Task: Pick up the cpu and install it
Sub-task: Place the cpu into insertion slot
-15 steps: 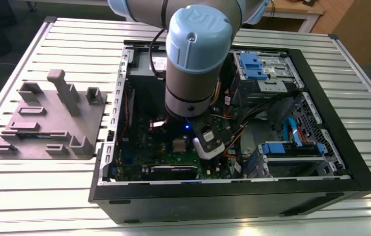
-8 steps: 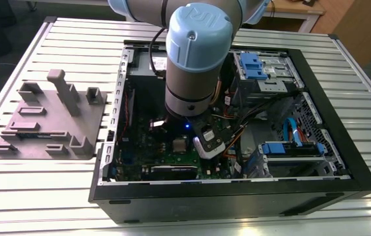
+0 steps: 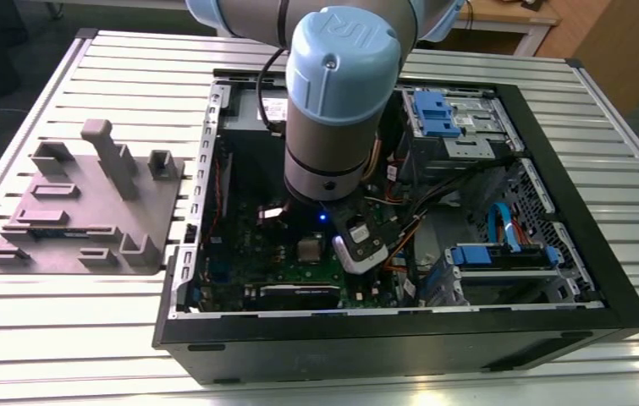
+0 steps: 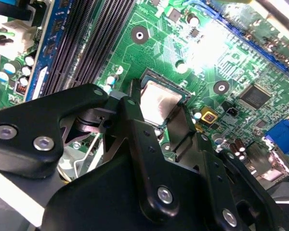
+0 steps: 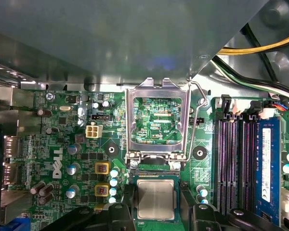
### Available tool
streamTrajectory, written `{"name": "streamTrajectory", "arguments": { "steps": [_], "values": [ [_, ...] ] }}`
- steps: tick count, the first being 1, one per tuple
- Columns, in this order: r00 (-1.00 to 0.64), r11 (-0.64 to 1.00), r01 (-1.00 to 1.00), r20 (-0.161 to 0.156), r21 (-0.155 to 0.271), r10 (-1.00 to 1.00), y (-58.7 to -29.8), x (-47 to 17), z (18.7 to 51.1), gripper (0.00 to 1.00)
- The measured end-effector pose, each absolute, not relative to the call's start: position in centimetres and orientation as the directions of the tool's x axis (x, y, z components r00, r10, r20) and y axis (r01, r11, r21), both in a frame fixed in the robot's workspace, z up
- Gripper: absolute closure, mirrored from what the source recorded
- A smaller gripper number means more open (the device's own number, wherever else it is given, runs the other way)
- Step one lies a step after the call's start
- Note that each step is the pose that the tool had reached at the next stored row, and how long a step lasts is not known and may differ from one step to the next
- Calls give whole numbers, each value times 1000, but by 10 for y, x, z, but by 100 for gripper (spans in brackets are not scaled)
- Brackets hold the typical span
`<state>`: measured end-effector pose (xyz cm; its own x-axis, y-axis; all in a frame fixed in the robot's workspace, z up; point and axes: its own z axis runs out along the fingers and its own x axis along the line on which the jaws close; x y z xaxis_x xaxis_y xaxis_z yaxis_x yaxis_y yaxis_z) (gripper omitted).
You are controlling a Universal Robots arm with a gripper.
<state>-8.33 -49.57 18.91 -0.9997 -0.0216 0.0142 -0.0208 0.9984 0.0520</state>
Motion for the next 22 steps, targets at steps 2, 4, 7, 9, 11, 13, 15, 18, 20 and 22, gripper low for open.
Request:
{"name": "streamTrajectory", "arguments": {
  "steps": [2, 4, 7, 9, 11, 13, 15, 18, 20, 22],
  "values": [
    [-1000, 998, -21, 14, 52, -22, -496, -83, 189, 54],
    [-1000, 998, -21, 14, 52, -22, -496, -83, 189, 55],
    [-1000, 998, -21, 14, 53, -21, -496, -83, 190, 55],
    [-1000, 998, -21, 15, 53, -22, -496, -82, 194, 55],
    [-1000, 998, -21, 16, 53, -22, -496, -82, 194, 55],
    [-1000, 998, -20, 16, 55, -21, -496, -82, 194, 55],
    [-1000, 998, -16, 16, 56, -17, -496, -82, 193, 55],
    [-1000, 998, -10, 16, 56, -11, -496, -82, 192, 55],
    [-1000, 998, -10, 16, 56, -11, -496, -82, 192, 55],
    [-1000, 998, -9, 19, 56, -11, -496, -83, 191, 55]
  ]
}}
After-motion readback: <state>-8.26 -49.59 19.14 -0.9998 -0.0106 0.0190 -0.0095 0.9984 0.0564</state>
